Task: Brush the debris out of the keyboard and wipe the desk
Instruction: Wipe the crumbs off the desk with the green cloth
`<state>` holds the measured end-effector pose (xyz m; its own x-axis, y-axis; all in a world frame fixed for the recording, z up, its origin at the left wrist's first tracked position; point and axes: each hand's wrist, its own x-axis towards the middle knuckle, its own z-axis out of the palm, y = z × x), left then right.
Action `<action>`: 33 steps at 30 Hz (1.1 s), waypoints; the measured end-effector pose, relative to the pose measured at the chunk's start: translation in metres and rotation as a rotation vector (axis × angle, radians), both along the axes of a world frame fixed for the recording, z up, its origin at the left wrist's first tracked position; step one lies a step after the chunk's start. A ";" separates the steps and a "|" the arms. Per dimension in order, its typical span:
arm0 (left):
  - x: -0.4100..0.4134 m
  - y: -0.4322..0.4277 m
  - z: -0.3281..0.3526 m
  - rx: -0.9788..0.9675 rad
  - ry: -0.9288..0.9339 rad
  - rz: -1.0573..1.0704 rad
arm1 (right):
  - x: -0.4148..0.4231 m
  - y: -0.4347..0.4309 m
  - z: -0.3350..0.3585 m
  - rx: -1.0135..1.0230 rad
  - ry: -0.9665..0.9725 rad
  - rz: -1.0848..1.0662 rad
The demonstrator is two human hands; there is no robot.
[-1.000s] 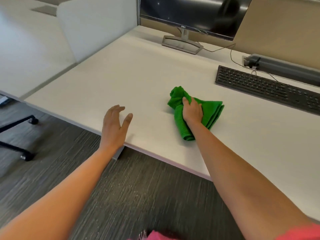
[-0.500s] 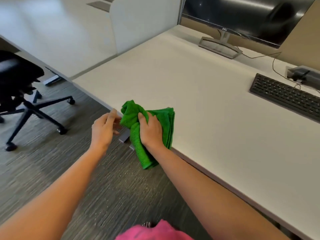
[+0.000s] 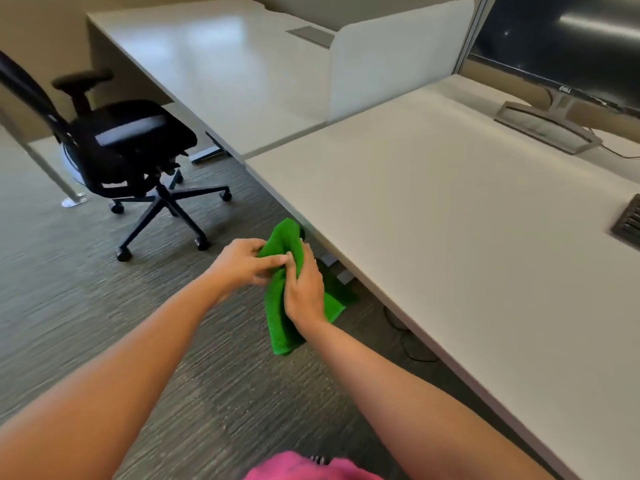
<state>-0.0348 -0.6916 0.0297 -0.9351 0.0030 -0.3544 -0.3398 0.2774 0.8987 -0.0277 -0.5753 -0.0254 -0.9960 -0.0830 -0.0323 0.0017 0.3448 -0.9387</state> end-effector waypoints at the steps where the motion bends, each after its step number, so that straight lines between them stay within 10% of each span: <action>1: -0.004 -0.003 0.000 -0.056 0.028 0.015 | 0.001 0.002 -0.001 0.007 0.005 0.053; 9: -0.025 -0.049 0.029 -0.676 0.011 -0.632 | -0.036 0.044 0.042 0.204 0.141 0.525; 17: -0.037 -0.052 0.059 -0.779 0.018 -0.883 | -0.068 0.008 0.062 0.756 0.152 0.986; 33: -0.051 -0.075 0.027 -0.868 -0.035 -0.292 | -0.071 0.023 0.074 0.886 0.135 0.658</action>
<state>-0.0855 -0.7665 0.0563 -0.9277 -0.0433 -0.3708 -0.1731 0.9298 0.3247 -0.0985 -0.5522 0.0484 -0.7657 -0.5982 -0.2365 -0.5121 0.7894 -0.3385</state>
